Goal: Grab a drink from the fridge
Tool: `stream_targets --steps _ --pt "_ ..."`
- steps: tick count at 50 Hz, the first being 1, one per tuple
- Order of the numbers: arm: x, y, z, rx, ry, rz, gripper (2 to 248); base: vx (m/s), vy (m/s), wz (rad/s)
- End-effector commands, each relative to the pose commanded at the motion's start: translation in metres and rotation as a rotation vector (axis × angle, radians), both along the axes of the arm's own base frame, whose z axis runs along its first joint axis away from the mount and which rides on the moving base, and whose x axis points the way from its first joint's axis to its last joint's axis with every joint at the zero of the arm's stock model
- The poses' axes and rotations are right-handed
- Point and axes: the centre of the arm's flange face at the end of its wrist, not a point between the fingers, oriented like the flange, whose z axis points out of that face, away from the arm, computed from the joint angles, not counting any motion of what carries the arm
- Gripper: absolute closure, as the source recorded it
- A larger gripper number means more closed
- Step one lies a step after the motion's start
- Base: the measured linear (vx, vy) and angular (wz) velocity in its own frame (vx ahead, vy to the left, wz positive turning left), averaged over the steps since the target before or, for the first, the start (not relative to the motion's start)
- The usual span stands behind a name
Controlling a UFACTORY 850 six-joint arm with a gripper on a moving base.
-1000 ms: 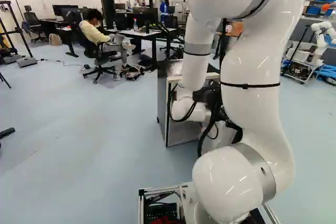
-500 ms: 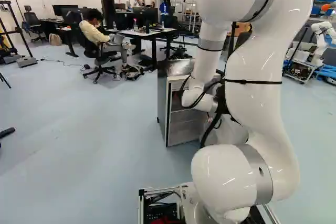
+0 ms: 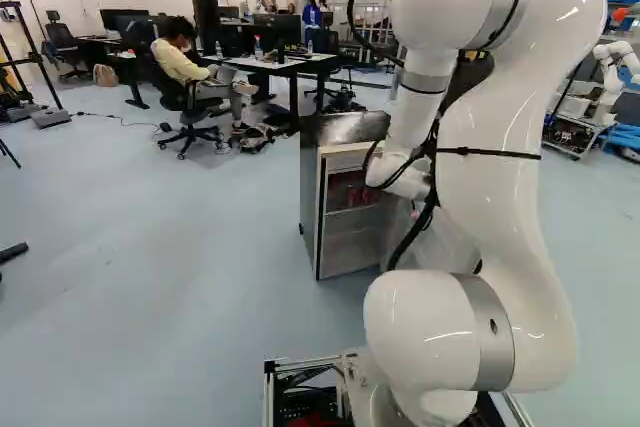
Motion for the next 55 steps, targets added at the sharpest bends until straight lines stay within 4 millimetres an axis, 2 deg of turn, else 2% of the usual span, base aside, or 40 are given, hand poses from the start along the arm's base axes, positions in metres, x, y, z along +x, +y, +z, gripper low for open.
stream_targets --steps 23,42,55 --pt "-0.002 0.003 0.002 0.0 0.0 0.006 3 0.0 0.0 0.0" --pt "-0.022 0.023 0.028 -0.007 -0.036 0.05 3 0.0 0.0 0.0" --pt "-0.045 0.049 0.047 -0.003 -0.065 0.139 3 0.0 0.0 0.0"
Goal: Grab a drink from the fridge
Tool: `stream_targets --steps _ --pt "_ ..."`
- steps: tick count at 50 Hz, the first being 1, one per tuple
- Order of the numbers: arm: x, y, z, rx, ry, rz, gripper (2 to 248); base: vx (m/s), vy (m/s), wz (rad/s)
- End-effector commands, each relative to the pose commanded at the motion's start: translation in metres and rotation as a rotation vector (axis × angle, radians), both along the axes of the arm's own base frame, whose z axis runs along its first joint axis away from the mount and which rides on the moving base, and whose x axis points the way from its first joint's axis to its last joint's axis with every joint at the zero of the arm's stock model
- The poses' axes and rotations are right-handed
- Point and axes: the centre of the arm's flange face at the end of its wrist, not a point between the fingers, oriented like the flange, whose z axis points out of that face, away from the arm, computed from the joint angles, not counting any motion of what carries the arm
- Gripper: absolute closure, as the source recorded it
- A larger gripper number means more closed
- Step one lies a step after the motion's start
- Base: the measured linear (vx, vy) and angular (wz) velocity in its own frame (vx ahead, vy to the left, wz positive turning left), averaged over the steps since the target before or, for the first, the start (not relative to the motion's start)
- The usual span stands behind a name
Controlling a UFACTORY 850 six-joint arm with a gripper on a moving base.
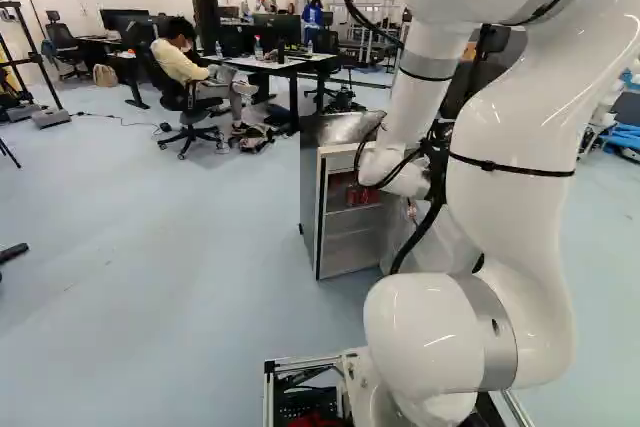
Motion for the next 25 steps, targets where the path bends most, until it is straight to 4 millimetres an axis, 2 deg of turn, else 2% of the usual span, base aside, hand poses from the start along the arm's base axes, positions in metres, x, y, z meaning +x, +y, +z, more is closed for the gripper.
stream_targets --steps 4,25 --pt "-0.009 0.009 0.005 0.007 -0.012 0.042 3 0.0 0.0 0.0" --pt "-0.051 0.053 -0.004 0.074 0.024 0.309 3 0.0 0.0 0.0"
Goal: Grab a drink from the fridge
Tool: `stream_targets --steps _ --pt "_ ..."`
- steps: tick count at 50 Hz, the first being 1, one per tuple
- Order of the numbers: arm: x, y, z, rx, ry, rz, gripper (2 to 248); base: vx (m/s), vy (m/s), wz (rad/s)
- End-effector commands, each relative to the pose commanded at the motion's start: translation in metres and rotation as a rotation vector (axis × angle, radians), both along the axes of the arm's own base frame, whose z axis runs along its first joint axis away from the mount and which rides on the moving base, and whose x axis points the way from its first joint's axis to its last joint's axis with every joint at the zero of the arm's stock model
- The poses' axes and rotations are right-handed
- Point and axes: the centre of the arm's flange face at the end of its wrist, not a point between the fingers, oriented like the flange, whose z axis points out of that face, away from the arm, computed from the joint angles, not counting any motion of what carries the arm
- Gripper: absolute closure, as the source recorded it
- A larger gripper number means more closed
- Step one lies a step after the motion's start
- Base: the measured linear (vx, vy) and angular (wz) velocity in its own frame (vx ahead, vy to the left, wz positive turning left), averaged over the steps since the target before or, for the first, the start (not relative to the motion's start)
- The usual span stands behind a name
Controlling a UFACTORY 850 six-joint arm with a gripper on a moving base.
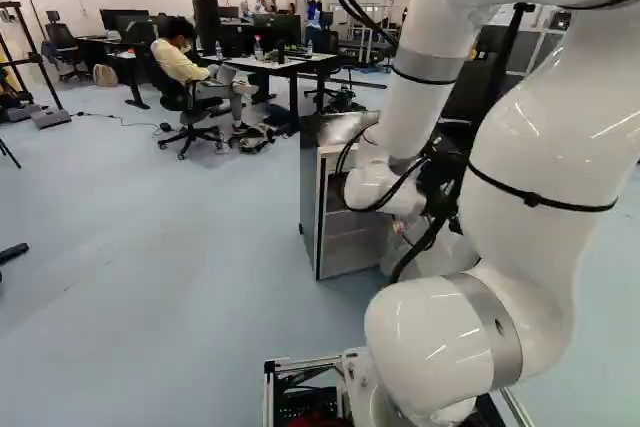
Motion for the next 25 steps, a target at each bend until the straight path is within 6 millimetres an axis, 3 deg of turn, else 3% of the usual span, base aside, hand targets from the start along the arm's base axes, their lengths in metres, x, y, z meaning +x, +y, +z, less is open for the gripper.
stream_targets --steps 9,25 --pt "-0.004 0.014 -0.003 0.032 0.007 0.104 3 0.0 0.0 0.0" --pt "0.023 0.014 -0.008 0.1 0.005 0.173 3 0.0 0.0 0.0"
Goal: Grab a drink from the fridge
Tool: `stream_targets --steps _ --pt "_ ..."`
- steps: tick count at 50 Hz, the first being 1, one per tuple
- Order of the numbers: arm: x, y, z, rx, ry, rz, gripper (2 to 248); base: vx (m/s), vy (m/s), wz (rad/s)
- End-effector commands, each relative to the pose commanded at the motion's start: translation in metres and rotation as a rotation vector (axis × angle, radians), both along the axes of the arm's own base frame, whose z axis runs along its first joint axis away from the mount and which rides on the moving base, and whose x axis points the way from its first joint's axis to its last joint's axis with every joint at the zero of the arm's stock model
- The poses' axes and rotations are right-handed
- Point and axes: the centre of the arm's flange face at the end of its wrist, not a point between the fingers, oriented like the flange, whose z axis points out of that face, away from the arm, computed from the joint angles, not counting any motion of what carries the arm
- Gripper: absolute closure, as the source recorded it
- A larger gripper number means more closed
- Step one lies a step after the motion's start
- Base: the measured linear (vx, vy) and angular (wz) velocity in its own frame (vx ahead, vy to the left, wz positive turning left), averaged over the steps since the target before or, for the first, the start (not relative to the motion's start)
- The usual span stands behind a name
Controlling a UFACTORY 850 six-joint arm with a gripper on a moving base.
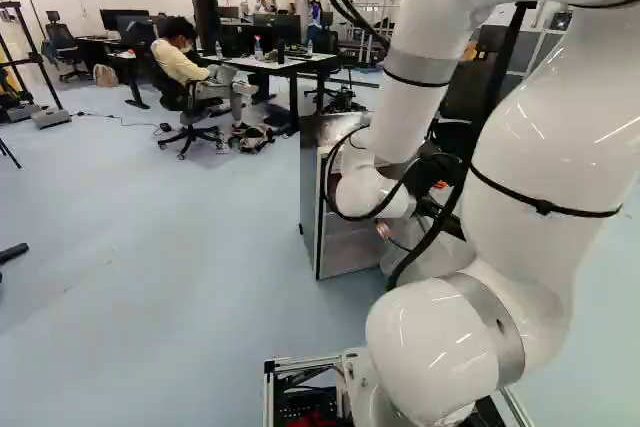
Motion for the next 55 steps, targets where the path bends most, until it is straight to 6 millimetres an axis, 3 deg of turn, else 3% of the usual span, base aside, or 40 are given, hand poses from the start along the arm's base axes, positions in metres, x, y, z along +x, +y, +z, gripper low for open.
stream_targets --steps 24,55 --pt "0.04 -0.03 -0.001 0.023 -0.022 -0.089 3 0.0 0.0 0.0" --pt "0.074 -0.083 0.0 0.02 -0.059 -0.234 3 0.0 0.0 0.0"
